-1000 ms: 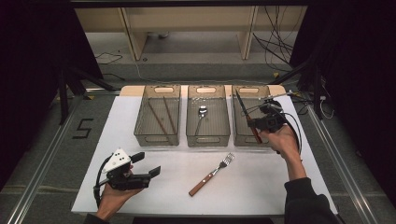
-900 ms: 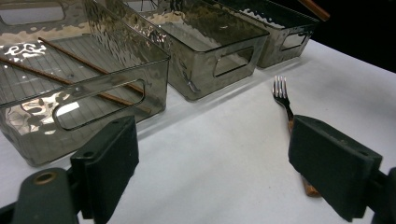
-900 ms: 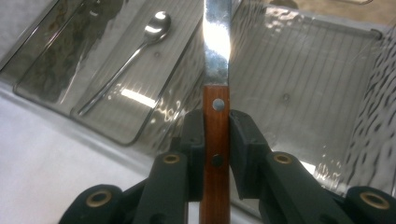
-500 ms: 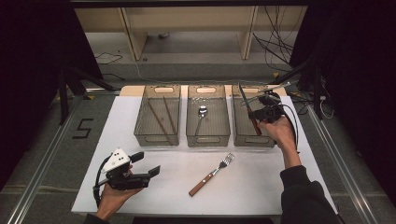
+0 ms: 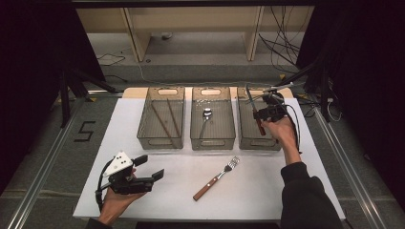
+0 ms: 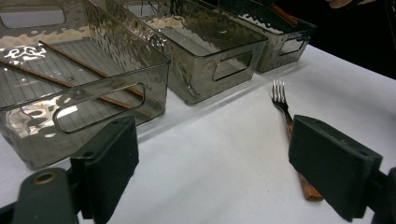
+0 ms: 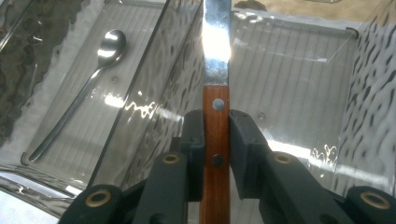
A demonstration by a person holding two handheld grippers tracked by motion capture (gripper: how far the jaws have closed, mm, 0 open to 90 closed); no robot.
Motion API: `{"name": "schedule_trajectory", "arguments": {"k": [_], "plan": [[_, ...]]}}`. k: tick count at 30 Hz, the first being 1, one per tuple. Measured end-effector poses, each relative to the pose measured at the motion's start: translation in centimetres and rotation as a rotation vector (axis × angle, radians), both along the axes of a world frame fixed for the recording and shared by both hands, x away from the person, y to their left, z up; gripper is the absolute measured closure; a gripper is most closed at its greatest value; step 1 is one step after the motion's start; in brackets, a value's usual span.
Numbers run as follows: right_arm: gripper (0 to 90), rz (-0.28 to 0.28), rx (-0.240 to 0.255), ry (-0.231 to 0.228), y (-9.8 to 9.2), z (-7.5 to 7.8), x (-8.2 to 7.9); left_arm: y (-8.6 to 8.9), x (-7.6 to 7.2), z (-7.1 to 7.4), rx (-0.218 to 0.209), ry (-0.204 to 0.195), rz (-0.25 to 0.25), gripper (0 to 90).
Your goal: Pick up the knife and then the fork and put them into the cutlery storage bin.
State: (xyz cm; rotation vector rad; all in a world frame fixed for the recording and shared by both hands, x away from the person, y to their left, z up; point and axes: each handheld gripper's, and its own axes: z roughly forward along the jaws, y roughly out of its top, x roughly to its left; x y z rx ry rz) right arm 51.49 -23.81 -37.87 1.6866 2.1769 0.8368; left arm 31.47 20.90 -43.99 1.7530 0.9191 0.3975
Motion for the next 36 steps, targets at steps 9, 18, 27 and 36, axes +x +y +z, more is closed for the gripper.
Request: {"name": "schedule_trajectory", "arguments": {"k": [9, 18, 27, 36], "plan": [[77.2, -0.008, -0.023, 0.038, 0.6, -1.1, 0.7, -0.1, 0.0, 0.0, 0.002, 0.002, -0.005, 15.7], [72.2, -0.006, -0.016, 0.068, 0.7, -1.8, 1.0, -0.1, 0.0, 0.0, 0.001, 0.005, -0.007, 15.7], [49.7, 0.073, 0.041, 0.006, 1.1, -0.4, -0.2, -0.1, 0.0, -0.1, 0.001, 0.007, -0.006, 15.7], [35.5, 0.205, 0.096, -0.113, 3.1, 1.3, -4.2, -0.1, 0.0, -0.1, 0.001, 0.004, -0.004, 15.6]]}}
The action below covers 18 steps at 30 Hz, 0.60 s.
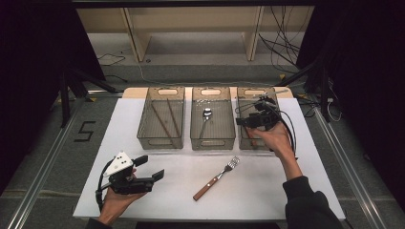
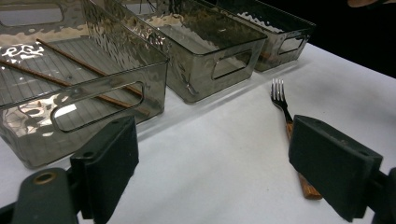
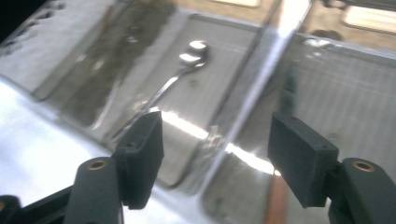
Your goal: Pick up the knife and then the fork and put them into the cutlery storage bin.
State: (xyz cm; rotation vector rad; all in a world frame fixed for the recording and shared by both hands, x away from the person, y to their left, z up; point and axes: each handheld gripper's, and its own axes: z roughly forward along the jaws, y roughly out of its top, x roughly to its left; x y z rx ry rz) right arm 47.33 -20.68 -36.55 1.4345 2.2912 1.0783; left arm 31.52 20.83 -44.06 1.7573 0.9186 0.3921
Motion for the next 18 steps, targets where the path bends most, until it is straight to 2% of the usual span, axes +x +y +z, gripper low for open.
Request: {"name": "schedule_trajectory", "arguments": {"k": [5, 9, 18], "plan": [[32.8, 0.046, 0.007, -0.034, 1.0, -0.1, -2.4, 0.1, 0.0, 0.0, 0.002, -0.002, 0.002, 15.6], [31.9, 0.071, 0.034, -0.058, 1.4, -0.2, -4.1, 0.1, 0.0, 0.0, 0.003, -0.002, 0.0, 15.6], [31.3, 0.126, 0.072, -0.088, 2.0, -1.1, -7.1, 0.1, 0.0, 0.0, 0.001, 0.0, 0.001, 15.6]]}}
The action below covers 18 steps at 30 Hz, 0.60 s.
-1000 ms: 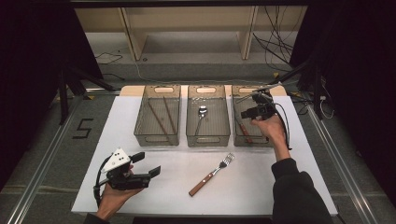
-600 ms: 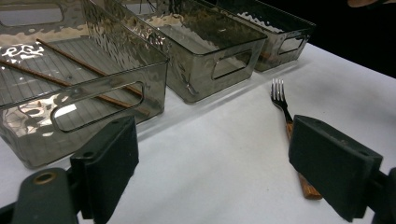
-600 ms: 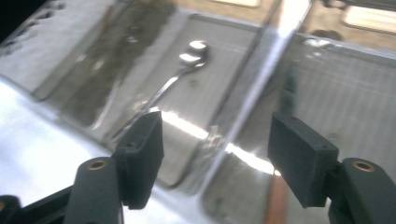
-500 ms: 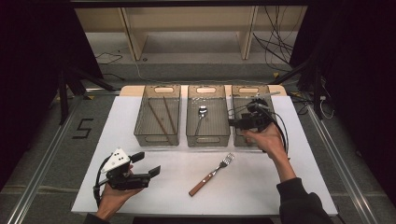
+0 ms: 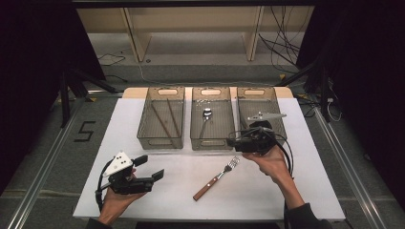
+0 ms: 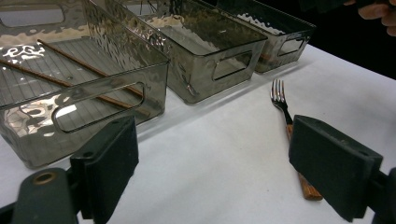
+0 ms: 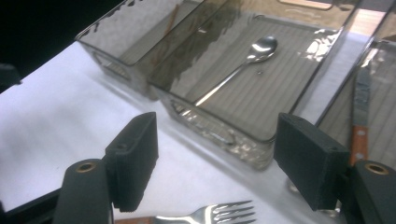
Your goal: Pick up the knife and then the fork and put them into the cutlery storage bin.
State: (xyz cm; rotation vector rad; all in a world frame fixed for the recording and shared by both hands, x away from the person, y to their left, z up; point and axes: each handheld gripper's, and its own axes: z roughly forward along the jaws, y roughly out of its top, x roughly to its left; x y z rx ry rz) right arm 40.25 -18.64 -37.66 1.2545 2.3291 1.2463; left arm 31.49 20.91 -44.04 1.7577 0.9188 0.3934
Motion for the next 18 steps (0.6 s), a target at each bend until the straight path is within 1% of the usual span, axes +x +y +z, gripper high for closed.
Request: {"name": "schedule_trajectory", "arguments": {"k": [3, 7, 9, 12, 18], "plan": [[31.4, 0.015, 0.011, -0.001, 0.2, -0.4, -0.8, 0.0, 0.0, 0.0, 0.001, 0.0, 0.0, 15.6], [31.7, 0.043, 0.006, 0.0, 0.9, -0.8, -1.6, 0.0, 0.0, 0.0, 0.001, 0.001, 0.0, 15.6], [31.9, 0.062, 0.0, 0.006, 1.4, -1.1, -2.0, 0.1, 0.0, 0.0, 0.001, 0.001, 0.0, 15.6], [32.3, 0.089, 0.005, 0.017, 2.1, -1.7, -2.5, 0.0, 0.0, 0.0, 0.001, 0.0, 0.001, 15.6], [33.1, 0.135, -0.01, 0.028, 3.7, -2.4, -3.4, 0.1, 0.0, 0.0, -0.001, -0.001, 0.001, 15.6]]}}
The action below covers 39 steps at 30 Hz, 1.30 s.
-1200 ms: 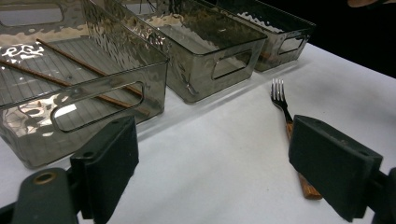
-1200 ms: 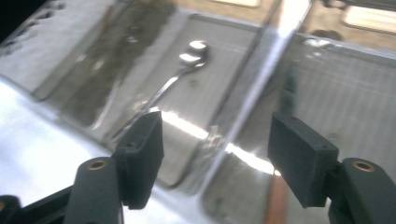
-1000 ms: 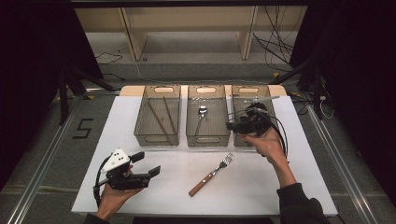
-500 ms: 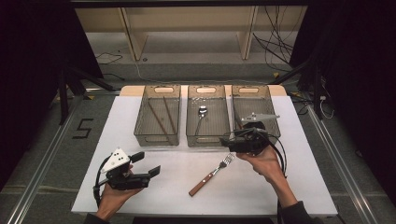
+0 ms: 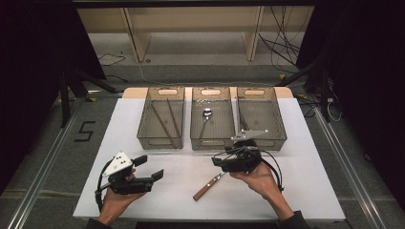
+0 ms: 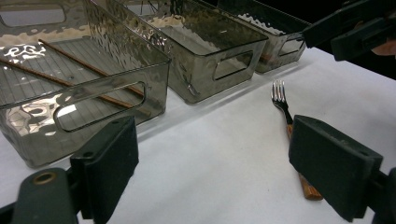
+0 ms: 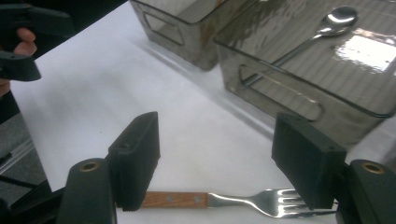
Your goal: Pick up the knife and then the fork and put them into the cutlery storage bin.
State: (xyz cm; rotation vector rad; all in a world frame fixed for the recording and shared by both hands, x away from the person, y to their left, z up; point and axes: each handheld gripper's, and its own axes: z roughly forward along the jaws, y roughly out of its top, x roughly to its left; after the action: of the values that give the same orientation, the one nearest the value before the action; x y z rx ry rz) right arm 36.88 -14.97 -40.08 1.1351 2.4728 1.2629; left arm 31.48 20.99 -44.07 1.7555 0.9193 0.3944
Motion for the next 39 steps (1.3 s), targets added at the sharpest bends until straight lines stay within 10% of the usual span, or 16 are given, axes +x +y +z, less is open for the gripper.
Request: {"name": "schedule_trajectory", "arguments": {"k": [16, 28, 39], "plan": [[52.3, 0.11, -0.018, 0.043, 3.2, -1.9, -1.5, 0.0, 0.0, 0.0, 0.0, 0.0, 0.0, 15.6], [82.9, 0.193, -0.121, 0.079, 6.2, -4.6, -2.6, 0.0, 0.0, 0.0, 0.001, 0.0, -0.002, 15.6], [90.0, 0.23, -0.193, 0.121, 7.8, -6.7, -3.1, -0.1, 0.0, 0.0, 0.003, 0.001, -0.003, 15.6]]}}
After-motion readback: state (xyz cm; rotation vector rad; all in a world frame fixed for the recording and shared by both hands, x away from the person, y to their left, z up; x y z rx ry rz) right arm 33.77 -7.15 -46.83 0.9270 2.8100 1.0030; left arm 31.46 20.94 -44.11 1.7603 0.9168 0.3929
